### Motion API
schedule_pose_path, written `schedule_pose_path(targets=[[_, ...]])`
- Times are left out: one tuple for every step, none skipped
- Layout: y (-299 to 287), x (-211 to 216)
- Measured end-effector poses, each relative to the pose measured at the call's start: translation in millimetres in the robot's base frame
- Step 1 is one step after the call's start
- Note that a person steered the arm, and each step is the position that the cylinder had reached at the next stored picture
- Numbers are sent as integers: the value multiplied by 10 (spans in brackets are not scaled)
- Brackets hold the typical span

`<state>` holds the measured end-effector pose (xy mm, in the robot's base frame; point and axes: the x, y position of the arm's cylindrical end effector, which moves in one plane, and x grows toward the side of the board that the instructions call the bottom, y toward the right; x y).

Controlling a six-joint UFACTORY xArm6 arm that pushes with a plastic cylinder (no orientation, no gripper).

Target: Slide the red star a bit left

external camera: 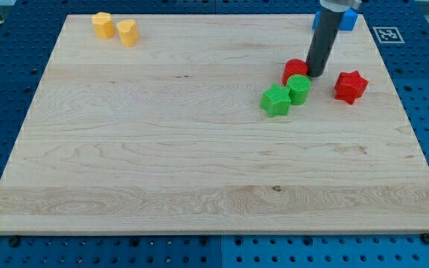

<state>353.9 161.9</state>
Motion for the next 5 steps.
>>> schedule_pose_path(targets=[[27, -50], [414, -393], [955, -317], [1094, 160], [1035, 519]])
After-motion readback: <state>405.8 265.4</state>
